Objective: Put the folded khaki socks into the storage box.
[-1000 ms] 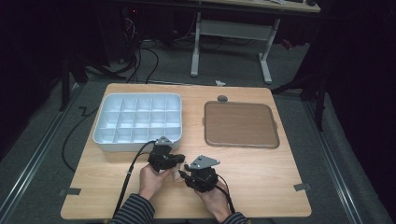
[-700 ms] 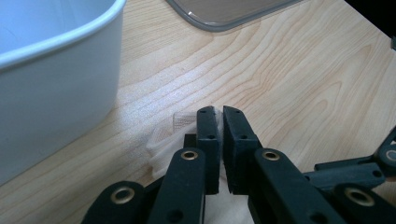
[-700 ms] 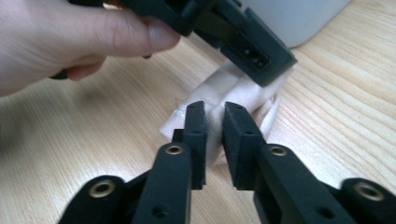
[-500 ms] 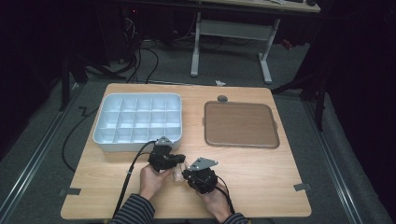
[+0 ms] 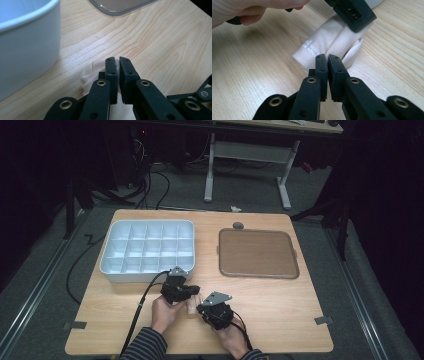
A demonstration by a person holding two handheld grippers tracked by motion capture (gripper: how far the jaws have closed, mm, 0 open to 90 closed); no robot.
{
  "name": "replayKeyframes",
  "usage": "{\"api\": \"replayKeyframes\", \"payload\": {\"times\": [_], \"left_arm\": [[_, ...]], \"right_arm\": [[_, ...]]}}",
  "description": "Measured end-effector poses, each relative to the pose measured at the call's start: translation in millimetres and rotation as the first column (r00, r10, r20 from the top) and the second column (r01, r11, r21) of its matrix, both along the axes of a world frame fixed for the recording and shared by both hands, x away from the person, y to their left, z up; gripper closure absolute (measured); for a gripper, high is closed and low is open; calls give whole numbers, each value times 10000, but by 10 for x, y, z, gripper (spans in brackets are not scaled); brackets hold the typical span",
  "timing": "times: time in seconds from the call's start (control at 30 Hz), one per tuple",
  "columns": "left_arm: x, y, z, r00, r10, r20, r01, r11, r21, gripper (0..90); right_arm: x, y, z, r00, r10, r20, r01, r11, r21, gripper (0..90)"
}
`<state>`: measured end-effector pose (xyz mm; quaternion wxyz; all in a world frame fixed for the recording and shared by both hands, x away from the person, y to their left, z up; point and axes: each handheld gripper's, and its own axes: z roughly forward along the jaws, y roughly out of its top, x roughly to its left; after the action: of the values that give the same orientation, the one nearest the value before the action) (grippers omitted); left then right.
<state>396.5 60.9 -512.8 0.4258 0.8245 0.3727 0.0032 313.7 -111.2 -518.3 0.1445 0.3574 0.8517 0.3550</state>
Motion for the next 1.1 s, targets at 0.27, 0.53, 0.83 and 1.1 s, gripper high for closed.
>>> {"api": "replayKeyframes", "payload": {"times": [0.27, 0.53, 0.83, 1.1], "left_arm": [[40, -28, -46, 9997, -152, 171, 148, 9996, 241, 856], [-114, 89, 75, 9968, 198, 770, -210, 9997, 145, 668], [-354, 279, 123, 9884, 1215, 907, -1256, 9913, 407, 466], [-616, 241, -36, 9878, 1500, 426, -1511, 9883, 217, 421]], "right_arm": [[19, -21, -32, 10000, -70, 15, 70, 10000, 23, 868], [26, -34, -24, 9995, -312, -100, 315, 9987, 390, 863], [26, -36, -32, 9992, -385, -89, 389, 9980, 498, 861], [25, -36, -35, 9992, -381, -82, 384, 9979, 531, 855]]}}
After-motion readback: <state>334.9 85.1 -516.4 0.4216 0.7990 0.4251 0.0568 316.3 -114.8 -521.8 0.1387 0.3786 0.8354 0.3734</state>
